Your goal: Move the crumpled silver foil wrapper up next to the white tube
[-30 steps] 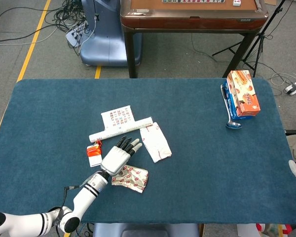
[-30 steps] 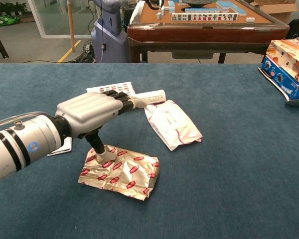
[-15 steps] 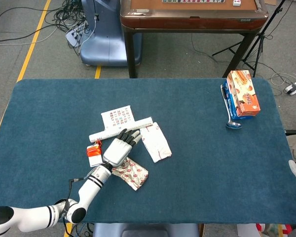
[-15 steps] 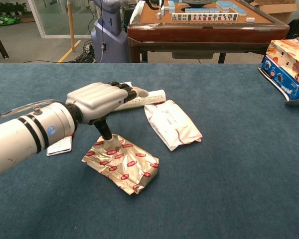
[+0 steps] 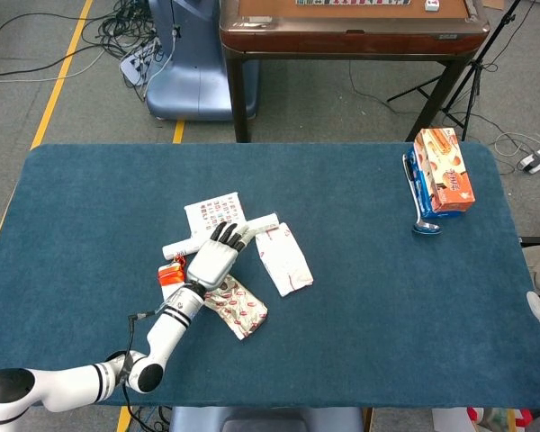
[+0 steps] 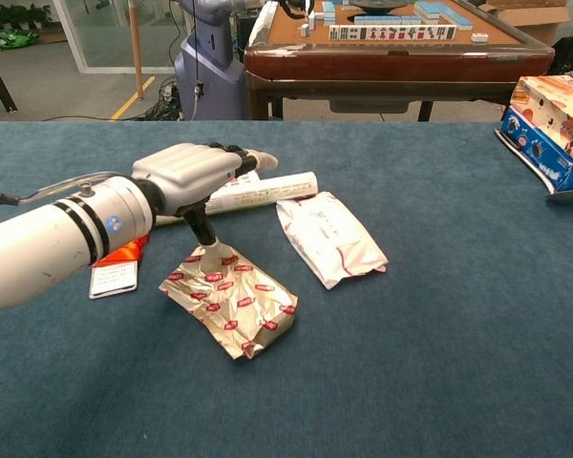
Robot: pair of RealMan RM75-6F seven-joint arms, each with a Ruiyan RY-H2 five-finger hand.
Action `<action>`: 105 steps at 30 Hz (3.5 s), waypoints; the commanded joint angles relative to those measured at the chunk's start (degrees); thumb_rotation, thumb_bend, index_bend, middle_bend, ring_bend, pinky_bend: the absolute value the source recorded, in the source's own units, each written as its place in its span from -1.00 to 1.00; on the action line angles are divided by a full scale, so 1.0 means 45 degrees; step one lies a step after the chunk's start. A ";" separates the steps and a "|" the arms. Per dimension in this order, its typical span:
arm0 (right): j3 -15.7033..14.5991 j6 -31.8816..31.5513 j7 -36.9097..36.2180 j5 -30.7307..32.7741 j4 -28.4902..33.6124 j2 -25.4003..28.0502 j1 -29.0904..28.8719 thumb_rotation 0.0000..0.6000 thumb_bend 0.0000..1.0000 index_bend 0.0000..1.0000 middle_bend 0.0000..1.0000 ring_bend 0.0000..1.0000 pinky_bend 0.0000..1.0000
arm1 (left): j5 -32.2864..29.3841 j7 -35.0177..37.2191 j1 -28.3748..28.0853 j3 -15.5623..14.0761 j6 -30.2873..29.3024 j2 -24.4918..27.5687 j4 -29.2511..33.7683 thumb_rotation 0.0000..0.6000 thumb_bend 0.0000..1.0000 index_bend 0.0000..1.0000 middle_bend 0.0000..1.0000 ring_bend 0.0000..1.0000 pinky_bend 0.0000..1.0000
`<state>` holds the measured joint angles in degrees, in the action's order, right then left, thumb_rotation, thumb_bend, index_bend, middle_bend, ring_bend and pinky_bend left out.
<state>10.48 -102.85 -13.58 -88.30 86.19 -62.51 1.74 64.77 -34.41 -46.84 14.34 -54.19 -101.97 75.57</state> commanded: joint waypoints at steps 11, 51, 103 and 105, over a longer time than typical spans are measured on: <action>-0.0009 -0.0015 -0.0057 -0.0031 -0.0002 0.0009 0.0024 1.00 -0.59 -0.13 -0.34 -0.34 0.07 | -0.0374 -0.1974 0.0773 -0.1193 -0.1642 0.1259 0.4611 1.00 -1.00 -1.00 -1.00 -1.00 -1.00; -0.0041 -0.0327 -0.1094 -0.0034 0.0000 0.0524 0.0383 1.00 -0.59 -0.13 -0.34 -0.36 0.07 | -0.2719 -0.0880 0.0119 -0.1450 -0.0953 0.0360 0.3925 1.00 -1.00 -1.00 -1.00 -1.00 -1.00; -0.0263 0.0337 0.0056 -0.0304 0.0187 0.0279 0.0026 1.00 -0.59 -0.13 -0.34 -0.36 0.07 | -0.0650 -0.2886 0.2223 -0.3470 -0.4860 0.4570 0.7264 1.00 -1.00 -1.00 -1.00 -1.00 -1.00; -0.0322 0.0441 0.0296 -0.0382 0.0224 0.0232 -0.0037 1.00 -0.59 -0.13 -0.34 -0.36 0.07 | -0.0185 -0.2494 0.2646 -0.3762 -0.5237 0.5046 0.7431 1.00 -1.00 -1.00 -1.00 -1.00 -1.00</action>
<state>9.22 -101.16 -12.71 -89.78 87.06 -61.31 1.78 62.11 -46.70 -36.66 -1.07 -76.24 -81.06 107.90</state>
